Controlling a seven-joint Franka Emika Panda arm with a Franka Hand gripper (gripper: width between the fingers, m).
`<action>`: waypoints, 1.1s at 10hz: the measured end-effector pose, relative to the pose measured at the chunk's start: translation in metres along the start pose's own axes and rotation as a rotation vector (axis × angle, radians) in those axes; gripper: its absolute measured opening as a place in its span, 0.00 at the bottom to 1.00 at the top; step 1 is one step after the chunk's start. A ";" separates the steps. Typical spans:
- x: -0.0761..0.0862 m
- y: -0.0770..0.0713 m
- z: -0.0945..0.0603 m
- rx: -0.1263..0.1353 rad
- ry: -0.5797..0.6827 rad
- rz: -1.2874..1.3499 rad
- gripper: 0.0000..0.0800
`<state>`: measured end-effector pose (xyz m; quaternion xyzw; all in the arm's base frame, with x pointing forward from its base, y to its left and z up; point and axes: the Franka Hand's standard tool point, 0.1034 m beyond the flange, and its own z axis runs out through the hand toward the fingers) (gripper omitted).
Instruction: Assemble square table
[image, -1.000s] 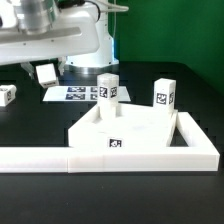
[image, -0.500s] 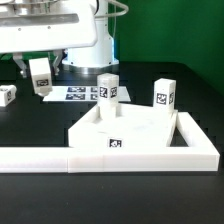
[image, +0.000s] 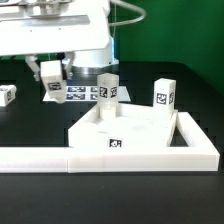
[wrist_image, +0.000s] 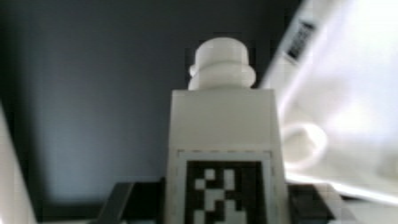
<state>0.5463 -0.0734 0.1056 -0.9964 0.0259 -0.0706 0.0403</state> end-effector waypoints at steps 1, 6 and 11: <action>0.013 -0.014 -0.003 0.004 0.019 0.023 0.36; 0.033 -0.038 0.001 -0.018 0.091 -0.005 0.36; 0.040 -0.076 0.011 -0.008 0.129 0.014 0.36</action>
Offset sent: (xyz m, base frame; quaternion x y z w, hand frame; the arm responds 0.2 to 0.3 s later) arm 0.0000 0.0000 0.0000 0.0000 0.0000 0.0000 1.0000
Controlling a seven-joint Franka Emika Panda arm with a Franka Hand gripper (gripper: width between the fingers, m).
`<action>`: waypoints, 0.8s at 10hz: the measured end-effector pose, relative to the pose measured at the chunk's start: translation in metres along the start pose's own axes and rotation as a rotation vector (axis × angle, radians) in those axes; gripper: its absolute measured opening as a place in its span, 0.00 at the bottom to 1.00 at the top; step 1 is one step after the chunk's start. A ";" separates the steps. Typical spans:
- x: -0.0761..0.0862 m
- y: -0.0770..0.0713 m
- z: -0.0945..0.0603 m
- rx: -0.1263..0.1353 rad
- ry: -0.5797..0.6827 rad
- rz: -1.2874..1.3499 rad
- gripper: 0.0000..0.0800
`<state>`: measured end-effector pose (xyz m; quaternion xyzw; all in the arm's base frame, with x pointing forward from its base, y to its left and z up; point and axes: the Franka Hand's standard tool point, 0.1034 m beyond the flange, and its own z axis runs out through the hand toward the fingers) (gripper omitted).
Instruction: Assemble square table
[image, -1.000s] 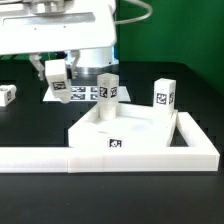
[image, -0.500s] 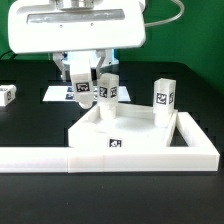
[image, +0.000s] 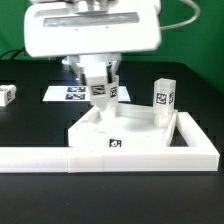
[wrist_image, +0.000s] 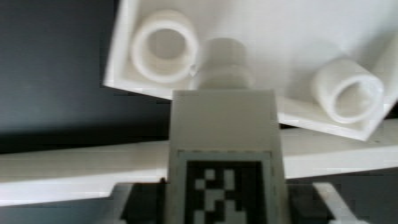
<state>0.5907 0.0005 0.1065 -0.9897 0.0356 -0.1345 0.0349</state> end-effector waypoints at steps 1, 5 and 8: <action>0.002 -0.007 0.004 0.001 0.004 -0.008 0.36; 0.006 -0.012 0.007 -0.011 0.056 -0.009 0.36; 0.012 -0.013 0.003 -0.083 0.289 -0.047 0.36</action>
Offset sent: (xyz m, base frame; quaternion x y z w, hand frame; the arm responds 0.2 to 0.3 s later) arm 0.0000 0.0000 0.0000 0.0000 0.0000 0.0000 1.0000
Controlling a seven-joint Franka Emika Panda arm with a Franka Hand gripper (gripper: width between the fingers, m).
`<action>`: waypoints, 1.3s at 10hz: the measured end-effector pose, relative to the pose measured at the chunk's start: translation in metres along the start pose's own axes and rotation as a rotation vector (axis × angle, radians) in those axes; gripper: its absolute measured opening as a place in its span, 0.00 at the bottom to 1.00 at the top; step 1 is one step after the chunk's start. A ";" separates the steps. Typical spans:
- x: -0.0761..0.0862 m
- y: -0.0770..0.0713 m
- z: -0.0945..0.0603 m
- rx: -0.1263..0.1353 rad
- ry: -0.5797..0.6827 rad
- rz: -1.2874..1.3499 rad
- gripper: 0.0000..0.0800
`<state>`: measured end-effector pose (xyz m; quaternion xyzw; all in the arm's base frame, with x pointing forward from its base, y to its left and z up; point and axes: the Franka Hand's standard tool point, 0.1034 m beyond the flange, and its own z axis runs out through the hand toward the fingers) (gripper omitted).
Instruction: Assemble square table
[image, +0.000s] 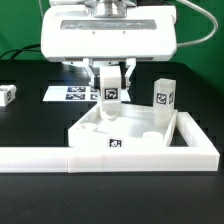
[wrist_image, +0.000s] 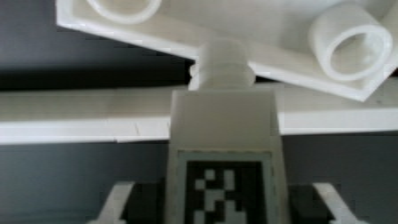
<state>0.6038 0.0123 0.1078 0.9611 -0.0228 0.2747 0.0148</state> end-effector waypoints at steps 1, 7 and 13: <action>0.002 -0.010 0.001 0.018 -0.021 0.005 0.36; 0.008 -0.039 0.009 0.037 0.021 -0.014 0.36; -0.004 -0.053 0.017 0.038 0.029 -0.040 0.36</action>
Offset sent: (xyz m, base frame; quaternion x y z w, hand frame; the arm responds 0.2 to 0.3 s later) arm 0.0175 0.0340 0.0004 0.0145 0.0461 0.0262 0.9985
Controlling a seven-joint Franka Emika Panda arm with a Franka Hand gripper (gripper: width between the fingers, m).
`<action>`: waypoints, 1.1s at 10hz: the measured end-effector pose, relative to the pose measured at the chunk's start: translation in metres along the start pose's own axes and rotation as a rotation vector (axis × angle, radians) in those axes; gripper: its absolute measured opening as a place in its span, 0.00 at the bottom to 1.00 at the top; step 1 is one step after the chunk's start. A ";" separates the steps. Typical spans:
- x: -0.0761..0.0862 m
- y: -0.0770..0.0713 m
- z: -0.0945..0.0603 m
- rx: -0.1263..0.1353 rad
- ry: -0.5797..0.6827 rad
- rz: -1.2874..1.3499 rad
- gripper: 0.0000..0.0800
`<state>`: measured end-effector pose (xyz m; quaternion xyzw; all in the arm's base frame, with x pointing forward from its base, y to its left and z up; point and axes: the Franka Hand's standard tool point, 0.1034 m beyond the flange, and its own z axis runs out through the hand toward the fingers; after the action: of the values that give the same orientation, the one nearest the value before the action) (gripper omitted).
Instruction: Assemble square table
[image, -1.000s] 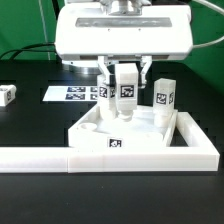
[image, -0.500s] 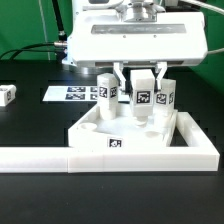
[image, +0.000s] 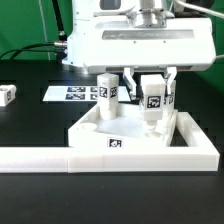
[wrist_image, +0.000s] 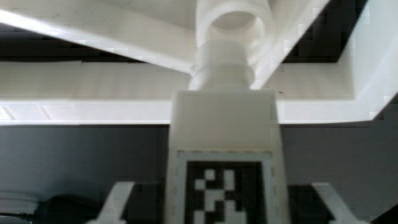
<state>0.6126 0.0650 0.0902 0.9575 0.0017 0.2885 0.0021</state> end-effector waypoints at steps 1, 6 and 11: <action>-0.004 0.000 0.003 -0.002 -0.005 -0.001 0.36; -0.007 -0.007 0.005 -0.001 0.008 -0.015 0.36; -0.008 -0.009 0.005 -0.004 0.018 -0.020 0.36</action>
Offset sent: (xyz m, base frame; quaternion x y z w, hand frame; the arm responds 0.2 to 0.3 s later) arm -0.0023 0.0064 -0.0056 -0.0054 0.0085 0.0111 0.9999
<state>0.6086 0.0737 0.0817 0.9548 0.0106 0.2971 0.0067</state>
